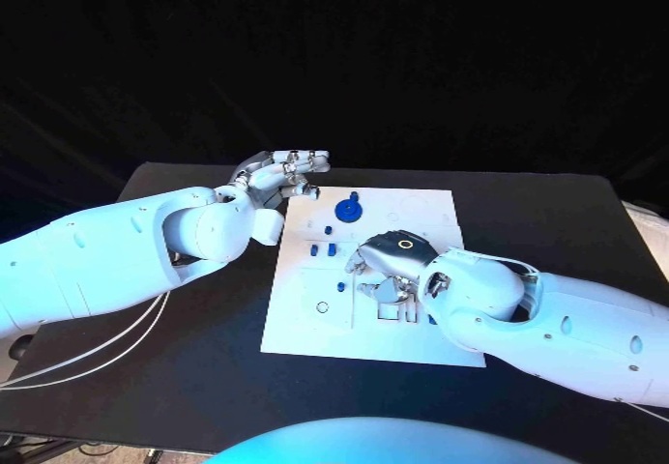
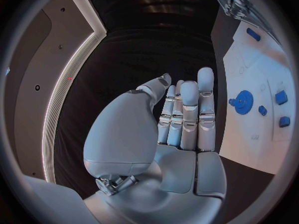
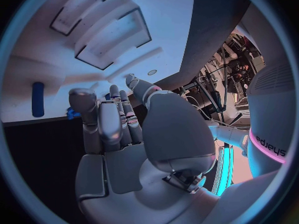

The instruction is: Assemble the parts on the task board

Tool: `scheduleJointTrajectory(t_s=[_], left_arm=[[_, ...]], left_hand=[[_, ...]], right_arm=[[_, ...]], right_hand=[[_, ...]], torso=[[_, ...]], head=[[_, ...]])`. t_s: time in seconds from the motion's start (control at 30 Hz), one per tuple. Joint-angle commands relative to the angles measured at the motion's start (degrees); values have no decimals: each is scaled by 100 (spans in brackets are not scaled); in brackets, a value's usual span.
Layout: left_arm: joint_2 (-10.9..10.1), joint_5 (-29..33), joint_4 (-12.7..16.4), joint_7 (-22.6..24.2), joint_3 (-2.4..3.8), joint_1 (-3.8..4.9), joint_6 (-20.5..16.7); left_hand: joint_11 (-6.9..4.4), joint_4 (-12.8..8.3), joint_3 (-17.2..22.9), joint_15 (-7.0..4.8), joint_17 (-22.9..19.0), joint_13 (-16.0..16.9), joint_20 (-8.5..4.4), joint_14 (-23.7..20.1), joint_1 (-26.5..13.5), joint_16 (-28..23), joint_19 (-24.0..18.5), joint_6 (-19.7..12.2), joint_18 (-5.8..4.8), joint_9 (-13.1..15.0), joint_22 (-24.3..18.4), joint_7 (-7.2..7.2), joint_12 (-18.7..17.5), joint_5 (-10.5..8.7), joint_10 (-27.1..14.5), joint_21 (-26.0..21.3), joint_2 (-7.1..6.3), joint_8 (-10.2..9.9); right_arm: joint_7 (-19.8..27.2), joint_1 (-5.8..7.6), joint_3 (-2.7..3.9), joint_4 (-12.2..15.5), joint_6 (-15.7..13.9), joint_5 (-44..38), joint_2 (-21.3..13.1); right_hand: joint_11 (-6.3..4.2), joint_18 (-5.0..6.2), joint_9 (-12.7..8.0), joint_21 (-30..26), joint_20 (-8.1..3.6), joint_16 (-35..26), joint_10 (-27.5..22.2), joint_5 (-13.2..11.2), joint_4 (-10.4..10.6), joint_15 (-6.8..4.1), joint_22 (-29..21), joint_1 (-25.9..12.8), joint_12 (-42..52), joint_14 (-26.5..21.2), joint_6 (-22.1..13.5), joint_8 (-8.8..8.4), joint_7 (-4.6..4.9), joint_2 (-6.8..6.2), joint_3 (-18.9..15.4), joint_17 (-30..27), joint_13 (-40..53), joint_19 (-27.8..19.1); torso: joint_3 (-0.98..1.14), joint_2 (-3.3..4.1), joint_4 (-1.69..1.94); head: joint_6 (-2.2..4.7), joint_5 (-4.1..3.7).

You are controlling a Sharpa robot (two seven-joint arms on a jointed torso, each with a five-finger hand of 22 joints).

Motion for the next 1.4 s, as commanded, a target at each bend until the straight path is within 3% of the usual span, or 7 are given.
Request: scheduleJointTrajectory(t_s=[0.03, 0.23, 0.37, 0.6, 0.87, 1.07, 1.4], left_arm=[[-1, 20, 4, 3, 3, 2, 115], [-6, 20, 5, 6, 3, 2, 117], [-9, 17, 18, 12, 2, 2, 127], [-10, 14, 23, 21, 2, 2, 128], [3, 14, 5, 21, 2, 1, 132], [8, 13, 0, 20, 2, 1, 138], [11, 13, -10, 14, 2, 0, 143]], left_hand=[[-3, -8, -31, 13, -5, 7, 4, -40, 29, -27, -24, -34, 110, -5, -10, 24, 32, 36, -36, -32, 25, 19], [-3, -8, -31, 13, -5, 7, 4, -40, 29, -27, -24, -34, 110, -5, -10, 24, 32, 36, -36, -32, 25, 19], [-5, -20, -30, 13, -12, 9, 5, -45, 50, -31, -24, -33, 111, -4, -19, 22, 41, 43, -40, -43, 39, 23], [-3, -22, -36, 13, -19, 9, 5, -48, 51, -33, -23, -34, 111, -5, -24, 24, 44, 46, -43, -48, 38, 24], [-1, -20, -44, 14, -22, 9, 6, -50, 46, -34, -23, -37, 110, -5, -28, 27, 46, 46, -46, -52, 35, 24], [-1, -20, -44, 14, -22, 9, 6, -50, 46, -34, -23, -37, 110, -5, -28, 27, 46, 46, -46, -52, 35, 24], [-1, -20, -44, 14, -22, 9, 6, -50, 46, -34, -23, -37, 110, -5, -28, 27, 46, 46, -46, -52, 35, 24]], right_arm=[[18, 72, 50, 209, -475, 127, -207], [-237, 393, 124, 410, -6, 408, -711], [-339, 513, 135, 321, 293, 396, -883], [-337, 574, 137, 133, 581, 317, -974], [-261, 580, 121, 23, 753, 264, -905], [-214, 562, 104, -115, 748, 243, -774], [-232, 525, 88, -342, 787, 114, -598]], right_hand=[[-18, -25, 8, 20, -10, -31, 59, 32, 16, -25, 5, 26, 45, 119, 73, 30, -12, -45, 32, -26, -8, 39], [-25, 11, -32, -136, -5, -204, -267, 27, 107, -27, -233, -158, -90, 63, -133, -48, -79, -269, -255, -267, -30, -67], [-17, 20, -27, -202, 5, -231, -482, 26, 145, -16, -309, -92, -154, 69, -240, -41, -151, -292, -599, -318, -19, -87], [-37, 28, -19, -259, 6, -209, -556, 18, 152, -22, -376, 145, -114, 93, -236, -33, -277, -202, -926, -325, -12, -92], [-74, 24, -5, -270, -20, -215, -393, 17, 146, -49, -381, 283, 19, 101, -85, -6, -282, -59, -1008, -360, 0, -74], [-114, 10, 8, -214, -51, -204, -114, -2, 163, -84, -298, 358, 157, 106, 116, 30, -221, 130, -902, -361, -4, -11], [-217, -20, 61, -77, -122, -72, 371, -9, 207, -169, -106, 384, 289, 148, 571, 173, -272, 300, -642, -223, -3, 109]], torso=[[-2, -4, -5], [-11, -3, -13], [-12, 0, -13], [-4, 5, -5], [-6, 6, -6], [-5, 5, -3], [-6, 5, -3]], head=[[28, -38], [75, -111], [109, -144], [142, -162], [132, -146], [135, -141], [117, -139]])
